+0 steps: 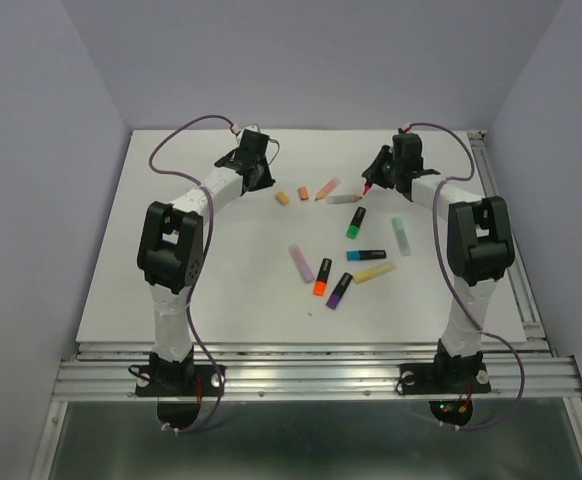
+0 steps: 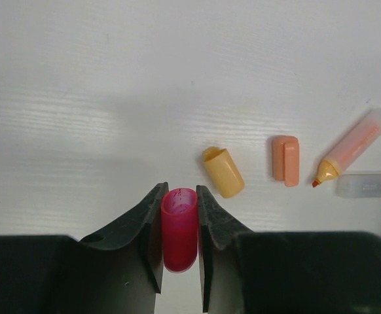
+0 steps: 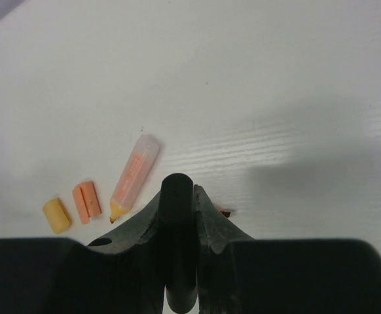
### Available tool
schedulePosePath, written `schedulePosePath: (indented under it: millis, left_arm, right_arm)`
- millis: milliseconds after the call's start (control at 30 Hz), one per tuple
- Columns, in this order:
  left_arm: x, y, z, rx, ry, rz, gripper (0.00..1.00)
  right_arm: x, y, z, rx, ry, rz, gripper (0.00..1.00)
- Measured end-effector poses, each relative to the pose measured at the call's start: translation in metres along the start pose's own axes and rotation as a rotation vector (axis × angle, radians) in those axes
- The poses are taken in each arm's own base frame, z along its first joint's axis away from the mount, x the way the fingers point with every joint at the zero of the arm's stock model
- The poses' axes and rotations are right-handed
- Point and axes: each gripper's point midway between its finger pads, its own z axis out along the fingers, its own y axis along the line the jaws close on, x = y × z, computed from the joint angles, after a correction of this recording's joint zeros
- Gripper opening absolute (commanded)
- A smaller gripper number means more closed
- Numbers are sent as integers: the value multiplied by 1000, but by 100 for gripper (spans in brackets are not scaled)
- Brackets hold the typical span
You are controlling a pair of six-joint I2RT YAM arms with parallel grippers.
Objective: Open the pen caps
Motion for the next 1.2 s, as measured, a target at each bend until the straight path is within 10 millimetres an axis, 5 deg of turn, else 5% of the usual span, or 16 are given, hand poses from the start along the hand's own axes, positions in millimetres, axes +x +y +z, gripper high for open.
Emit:
schedulePosePath:
  millis: [200, 433, 767, 1033, 1200]
  left_arm:
    - [-6, 21, 28, -35, 36, 6, 0]
    - [15, 28, 62, -68, 132, 45, 0]
    - [32, 26, 71, -51, 192, 55, 6]
    - [35, 20, 70, -32, 201, 58, 34]
    - [37, 13, 69, -24, 197, 65, 53]
  right_arm:
    - [-3, -7, 30, 60, 67, -41, 5]
    - [7, -29, 57, 134, 140, -117, 6]
    - [14, -46, 68, 182, 188, -207, 14]
    - [15, -45, 69, 172, 194, -219, 39]
    - [15, -43, 67, 158, 183, -219, 45]
